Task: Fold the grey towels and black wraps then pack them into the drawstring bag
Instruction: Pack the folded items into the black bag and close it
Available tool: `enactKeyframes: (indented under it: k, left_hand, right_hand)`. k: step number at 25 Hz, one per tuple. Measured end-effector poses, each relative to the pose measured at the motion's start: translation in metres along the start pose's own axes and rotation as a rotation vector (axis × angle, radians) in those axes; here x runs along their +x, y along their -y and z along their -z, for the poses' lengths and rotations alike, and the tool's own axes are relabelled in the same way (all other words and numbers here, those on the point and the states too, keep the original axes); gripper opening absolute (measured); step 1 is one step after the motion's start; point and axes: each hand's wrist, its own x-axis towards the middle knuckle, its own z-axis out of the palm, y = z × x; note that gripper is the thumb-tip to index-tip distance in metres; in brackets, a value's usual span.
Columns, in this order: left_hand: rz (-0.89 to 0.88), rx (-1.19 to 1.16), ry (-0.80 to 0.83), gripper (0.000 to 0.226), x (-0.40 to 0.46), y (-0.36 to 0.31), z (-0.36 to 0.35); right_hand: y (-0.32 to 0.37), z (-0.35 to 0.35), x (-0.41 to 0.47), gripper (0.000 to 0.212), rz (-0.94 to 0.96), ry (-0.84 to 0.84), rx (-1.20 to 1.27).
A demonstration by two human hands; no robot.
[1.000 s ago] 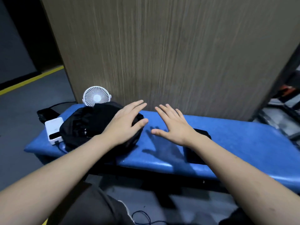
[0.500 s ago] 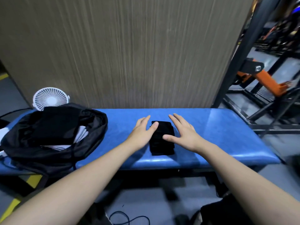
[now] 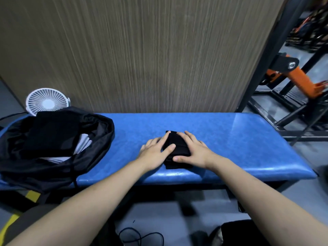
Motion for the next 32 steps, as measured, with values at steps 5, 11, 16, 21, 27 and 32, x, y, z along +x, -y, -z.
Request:
enactKeyframes:
  k: [5, 11, 16, 21, 27, 32]
  left_hand:
    - [-0.004, -0.123, 0.007, 0.064, -0.004, -0.008, 0.004]
    - [0.114, -0.621, 0.016, 0.064, -0.022, -0.016, -0.001]
    - [0.266, -1.227, -0.059, 0.059, -0.043, -0.026, -0.003]
    - [0.339, -1.318, -0.167, 0.051, -0.059, -0.032, -0.001]
    - [0.297, -1.291, -0.138, 0.053, -0.069, -0.036, 0.007]
    - [0.250, -1.353, -0.072, 0.053, -0.076, -0.029, 0.014]
  right_hand:
    - [0.002, 0.000, 0.000, 0.109, -0.023, 0.005, 0.003]
    - [0.012, -0.006, -0.011, 0.121, -0.002, 0.021, 0.069]
    - [0.027, -0.024, -0.028, 0.132, 0.033, -0.018, 0.027]
    - [0.043, -0.039, -0.041, 0.117, 0.095, -0.120, -0.063]
    - [0.046, -0.044, -0.052, 0.104, 0.128, -0.172, 0.190]
    - [0.057, -0.047, -0.051, 0.102, 0.164, -0.225, 0.264]
